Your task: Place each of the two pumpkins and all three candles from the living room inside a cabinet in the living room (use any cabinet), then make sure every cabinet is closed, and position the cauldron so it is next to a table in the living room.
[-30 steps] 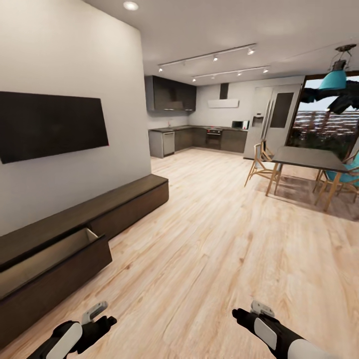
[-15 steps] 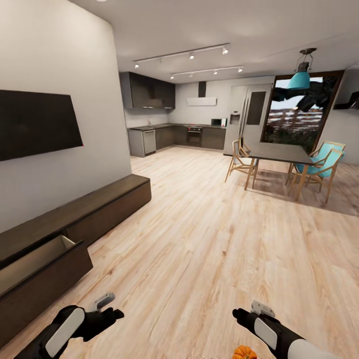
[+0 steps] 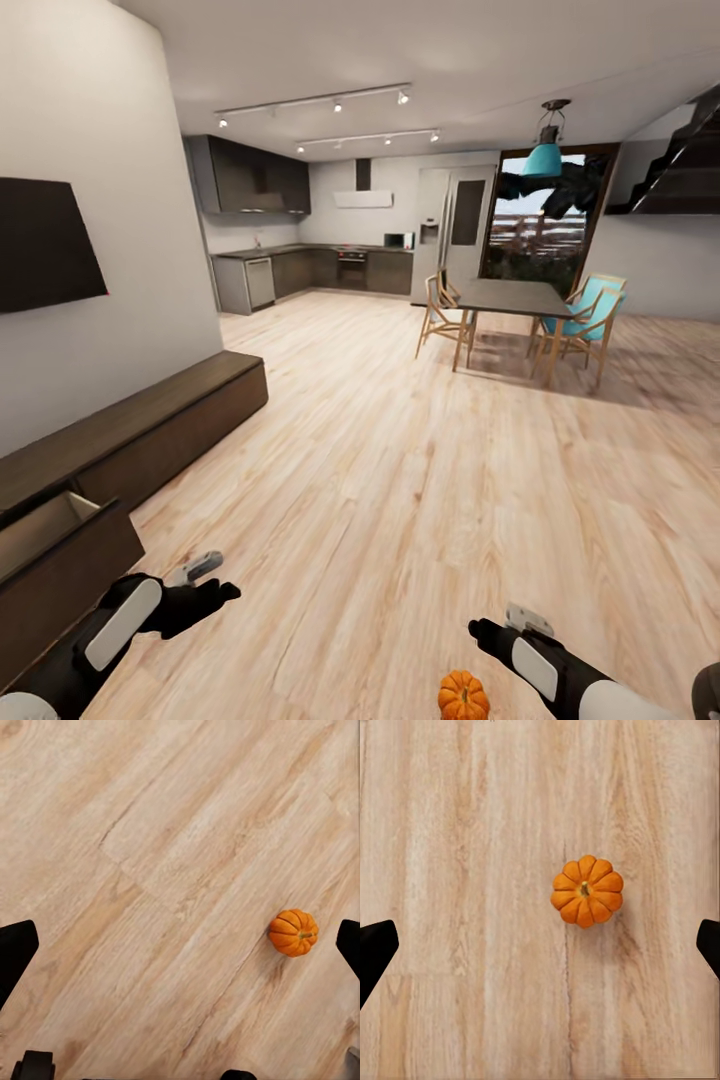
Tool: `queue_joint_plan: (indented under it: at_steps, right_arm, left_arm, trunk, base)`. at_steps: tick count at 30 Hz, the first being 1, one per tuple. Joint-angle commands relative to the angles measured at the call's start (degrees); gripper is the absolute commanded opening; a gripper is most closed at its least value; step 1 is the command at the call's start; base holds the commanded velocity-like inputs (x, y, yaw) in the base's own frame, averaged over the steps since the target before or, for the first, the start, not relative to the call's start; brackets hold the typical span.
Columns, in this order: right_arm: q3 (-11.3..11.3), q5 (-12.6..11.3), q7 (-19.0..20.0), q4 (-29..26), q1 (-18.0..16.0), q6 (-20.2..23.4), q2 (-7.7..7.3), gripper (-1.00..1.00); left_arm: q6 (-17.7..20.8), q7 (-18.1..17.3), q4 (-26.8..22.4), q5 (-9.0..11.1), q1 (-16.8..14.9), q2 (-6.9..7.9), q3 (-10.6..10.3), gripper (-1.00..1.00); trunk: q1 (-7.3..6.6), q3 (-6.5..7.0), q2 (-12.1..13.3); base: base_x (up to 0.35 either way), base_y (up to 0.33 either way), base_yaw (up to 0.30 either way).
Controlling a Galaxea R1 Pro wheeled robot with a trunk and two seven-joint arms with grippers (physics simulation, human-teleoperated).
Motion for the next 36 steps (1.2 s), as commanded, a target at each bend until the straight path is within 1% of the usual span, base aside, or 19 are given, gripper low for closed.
queue_joint_plan:
  at_steps: [1, 2, 4, 11, 15, 17, 19, 25, 36]
  right_arm:
    - [0.4, -0.4, -0.4, -0.2, 0.0, 0.3, -0.06, 1.00]
    - [0.4, -0.4, -0.4, -0.2, 0.0, 0.2, -0.08, 1.00]
    - [0.4, -0.4, -0.4, -0.2, 0.0, 0.2, -0.05, 1.00]
    - [0.4, -0.4, -0.5, -0.2, 0.0, -0.2, -0.19, 1.00]
    - [0.5, 0.0, -0.9, -0.1, 0.0, -3.6, -0.05, 1.00]
    - [0.6, 0.0, -1.0, 0.4, 0.0, -4.2, 0.03, 1.00]
    - [0.6, 0.0, -1.0, 1.4, 0.0, -4.5, 0.16, 1.00]
    - [0.7, 0.1, -0.9, 2.2, 0.0, -5.0, 0.31, 1.00]
    - [0.8, 0.1, -0.9, 2.3, 0.0, -6.1, 0.33, 1.00]
  left_arm:
    - [0.0, 0.5, -0.1, 0.6, -0.1, 0.29, -0.2, 1.00]
    - [0.0, 0.5, -0.1, 0.6, -0.2, 0.79, -0.2, 1.00]
    - [0.0, 0.6, -0.1, 0.6, -0.2, 1.13, -0.2, 1.00]
    - [0.0, 0.6, -0.2, 0.6, -0.2, 1.37, -0.2, 1.00]
    - [0.0, 0.5, -0.2, 0.6, -0.2, 1.47, -0.2, 1.00]
    - [0.0, 0.5, -0.2, 0.6, -0.2, 1.51, -0.2, 1.00]
    - [0.0, 0.5, -0.2, 0.6, -0.2, 1.55, -0.2, 1.00]
    - [0.1, 0.5, -0.2, 0.6, -0.2, 1.59, -0.2, 1.00]
    - [0.1, 0.5, -0.4, 0.6, -0.2, 1.60, -0.2, 1.00]
  trunk:
    - [0.00, -0.12, 0.0]
    - [0.00, -0.17, 0.0]
    - [0.00, -0.28, 0.0]
    - [0.00, -0.66, 0.0]
    - [0.00, -0.69, 0.0]
    - [0.00, -0.69, 0.0]
    - [0.00, -0.70, 0.0]
    - [0.00, -0.70, 0.0]
    - [0.00, -0.70, 0.0]
  base:
    - [0.000, 0.000, -0.244]
    - [0.000, 0.000, -0.240]
    - [0.000, 0.000, -0.234]
    - [0.000, 0.000, -0.191]
    - [0.140, 0.000, -0.029]
    - [0.294, 0.003, -0.005]
    - [0.311, 0.059, -0.002]
    - [0.258, 0.143, -0.001]
    - [0.019, 0.058, 0.000]
